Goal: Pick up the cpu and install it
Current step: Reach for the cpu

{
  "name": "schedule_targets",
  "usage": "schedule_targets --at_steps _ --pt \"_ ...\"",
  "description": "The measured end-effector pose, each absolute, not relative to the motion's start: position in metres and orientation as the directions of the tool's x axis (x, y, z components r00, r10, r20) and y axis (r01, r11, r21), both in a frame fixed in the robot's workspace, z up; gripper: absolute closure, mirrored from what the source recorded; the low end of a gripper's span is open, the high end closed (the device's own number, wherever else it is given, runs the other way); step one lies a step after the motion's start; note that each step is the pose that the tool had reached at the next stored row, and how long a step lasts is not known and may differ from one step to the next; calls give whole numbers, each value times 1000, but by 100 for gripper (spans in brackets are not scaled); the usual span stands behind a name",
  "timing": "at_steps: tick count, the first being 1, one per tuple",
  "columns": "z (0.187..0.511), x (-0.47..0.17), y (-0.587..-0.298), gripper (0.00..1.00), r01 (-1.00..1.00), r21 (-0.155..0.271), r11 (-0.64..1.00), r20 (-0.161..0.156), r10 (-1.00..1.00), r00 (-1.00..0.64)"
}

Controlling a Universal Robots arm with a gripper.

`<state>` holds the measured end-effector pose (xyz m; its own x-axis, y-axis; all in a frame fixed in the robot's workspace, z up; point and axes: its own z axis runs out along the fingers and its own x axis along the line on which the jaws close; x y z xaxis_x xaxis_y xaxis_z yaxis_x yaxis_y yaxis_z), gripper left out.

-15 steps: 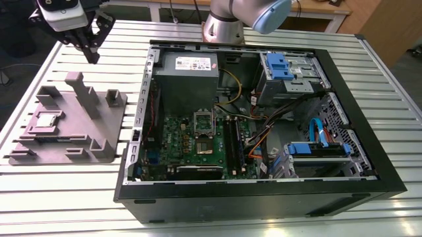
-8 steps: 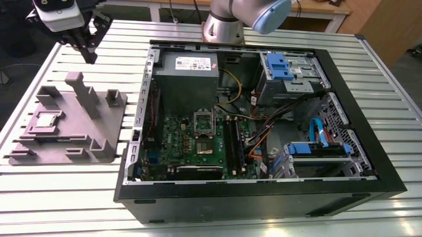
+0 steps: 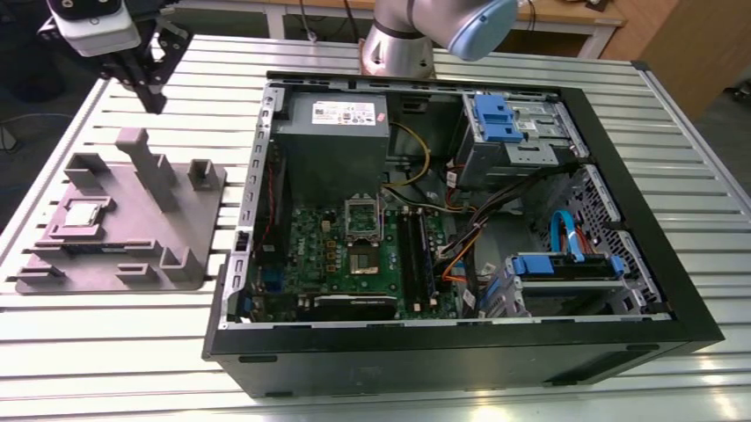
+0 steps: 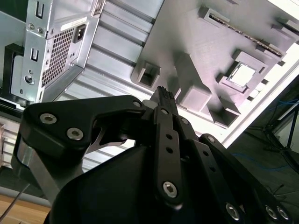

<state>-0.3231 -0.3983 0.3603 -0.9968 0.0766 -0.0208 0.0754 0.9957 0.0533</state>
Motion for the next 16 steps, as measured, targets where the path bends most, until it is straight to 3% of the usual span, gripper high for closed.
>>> schedule_targets --at_steps 16 --pt "359 -338 -398 90 75 56 996 -21 77 -997"
